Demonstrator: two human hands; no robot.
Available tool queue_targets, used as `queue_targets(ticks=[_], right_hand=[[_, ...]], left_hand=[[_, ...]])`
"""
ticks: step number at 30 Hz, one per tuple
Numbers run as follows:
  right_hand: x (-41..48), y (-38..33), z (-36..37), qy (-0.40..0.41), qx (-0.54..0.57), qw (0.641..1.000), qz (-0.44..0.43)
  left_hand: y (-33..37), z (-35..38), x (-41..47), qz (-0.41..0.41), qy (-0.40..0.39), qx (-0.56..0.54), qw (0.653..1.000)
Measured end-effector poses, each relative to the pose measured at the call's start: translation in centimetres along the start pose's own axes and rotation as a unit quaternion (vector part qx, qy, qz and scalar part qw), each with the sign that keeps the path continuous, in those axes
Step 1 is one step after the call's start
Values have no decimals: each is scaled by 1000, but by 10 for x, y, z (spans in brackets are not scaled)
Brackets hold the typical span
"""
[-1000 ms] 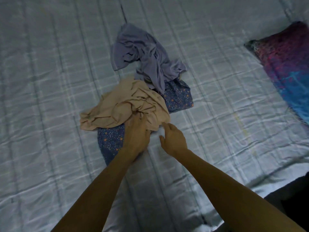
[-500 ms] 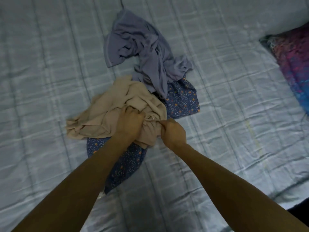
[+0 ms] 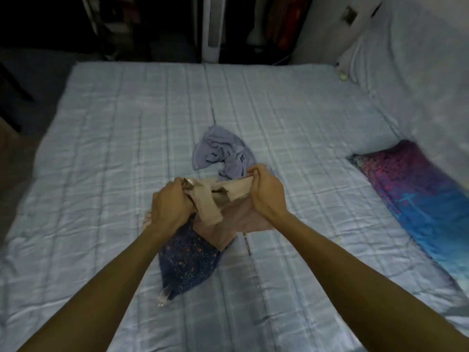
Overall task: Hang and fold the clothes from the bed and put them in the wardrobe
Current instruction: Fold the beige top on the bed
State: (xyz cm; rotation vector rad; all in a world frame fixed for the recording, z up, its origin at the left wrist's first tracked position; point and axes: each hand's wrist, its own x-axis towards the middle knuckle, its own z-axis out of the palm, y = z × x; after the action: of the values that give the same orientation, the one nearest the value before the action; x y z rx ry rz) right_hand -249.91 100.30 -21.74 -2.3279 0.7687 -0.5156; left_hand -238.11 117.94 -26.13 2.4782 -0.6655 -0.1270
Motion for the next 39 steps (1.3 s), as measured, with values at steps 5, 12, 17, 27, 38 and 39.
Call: queue_targets(ticks=[5,12,17,27,38,39], right_hand=[[2,-68,-74,18,28,999,-21],[-19,-129,-178,49,76,992,-86],[-47,-119,-276,30,76,989,-124],[-94,-51,-394,-64,36,974,-214],[-104,-36,-445,-29,4,989,-142],[-104,-36,-449,-52,-16,988,-148]], left_hand=[[54,-81,-25,8,60,-152,986],[171,-124,-88,206,-43,-120,970],[256,-137,-123,178,45,-203,962],[345,-166,-165,221,98,18,970],[391,-178,-183,130,97,-61,985],[392,-182,-184,134,102,-59,984]])
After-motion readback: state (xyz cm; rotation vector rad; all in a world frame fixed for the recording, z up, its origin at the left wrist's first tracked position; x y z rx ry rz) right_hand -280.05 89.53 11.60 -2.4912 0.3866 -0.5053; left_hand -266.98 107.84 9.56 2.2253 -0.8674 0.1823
